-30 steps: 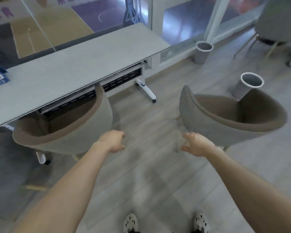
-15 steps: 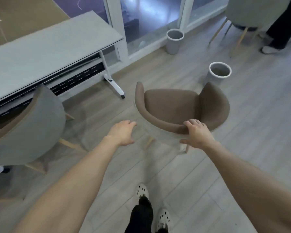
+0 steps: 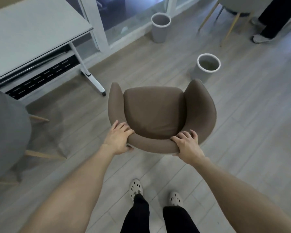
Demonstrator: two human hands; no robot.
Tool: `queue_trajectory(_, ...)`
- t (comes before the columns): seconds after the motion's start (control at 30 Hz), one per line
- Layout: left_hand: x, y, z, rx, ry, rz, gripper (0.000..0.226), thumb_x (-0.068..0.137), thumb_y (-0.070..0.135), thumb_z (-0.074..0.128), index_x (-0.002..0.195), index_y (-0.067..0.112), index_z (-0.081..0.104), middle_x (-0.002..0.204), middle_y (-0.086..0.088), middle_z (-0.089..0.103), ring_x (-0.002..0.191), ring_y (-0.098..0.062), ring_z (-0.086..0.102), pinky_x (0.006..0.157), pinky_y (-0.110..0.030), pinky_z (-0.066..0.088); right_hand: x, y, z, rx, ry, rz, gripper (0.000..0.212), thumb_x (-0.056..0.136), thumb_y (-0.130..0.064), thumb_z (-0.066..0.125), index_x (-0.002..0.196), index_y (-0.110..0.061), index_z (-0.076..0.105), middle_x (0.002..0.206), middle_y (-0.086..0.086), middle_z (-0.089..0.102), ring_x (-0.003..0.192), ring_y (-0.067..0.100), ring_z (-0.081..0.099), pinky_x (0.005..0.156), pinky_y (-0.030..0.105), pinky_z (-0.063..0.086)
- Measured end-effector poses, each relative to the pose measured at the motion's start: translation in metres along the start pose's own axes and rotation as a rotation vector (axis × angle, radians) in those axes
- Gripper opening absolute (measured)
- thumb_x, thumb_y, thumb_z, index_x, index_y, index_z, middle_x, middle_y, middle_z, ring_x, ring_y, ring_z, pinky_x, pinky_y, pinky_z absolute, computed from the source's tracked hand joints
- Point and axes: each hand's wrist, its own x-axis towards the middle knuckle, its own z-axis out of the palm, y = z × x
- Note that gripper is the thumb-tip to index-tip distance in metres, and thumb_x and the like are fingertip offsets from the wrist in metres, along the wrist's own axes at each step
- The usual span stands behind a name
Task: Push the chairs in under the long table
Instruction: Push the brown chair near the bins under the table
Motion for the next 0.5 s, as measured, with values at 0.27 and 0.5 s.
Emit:
queue_trajectory(0.27, 0.005, 0.054, 0.006, -0.017, 0.102, -0.225, 0.072, 0.074, 0.07, 0.074, 0.134, 0.031, 0.065, 0.136, 0.002, 0.067, 0.142, -0.025, 0.05, 0.13, -0.053, 0.021, 0.046, 0.065, -0.027, -0.101, -0.048, -0.179, 0.066, 0.078, -0.052, 0.083, 0.138, -0.039, 0.06, 0.13, -0.006, 0.062, 0.132, 0.027, 0.051, 0.124, 0.058, 0.014)
queue_trajectory(0.5, -0.014, 0.081, 0.021, -0.087, 0.068, -0.501, 0.077, 0.082, 0.075, 0.07, 0.143, 0.03, 0.06, 0.14, 0.001, 0.062, 0.146, -0.027, 0.046, 0.131, -0.052, 0.016, 0.112, 0.066, -0.06, -0.244, -0.075, -0.432, 0.071, 0.075, -0.058, 0.085, 0.138, -0.038, 0.058, 0.13, -0.003, 0.063, 0.133, 0.029, 0.05, 0.124, 0.055, 0.013)
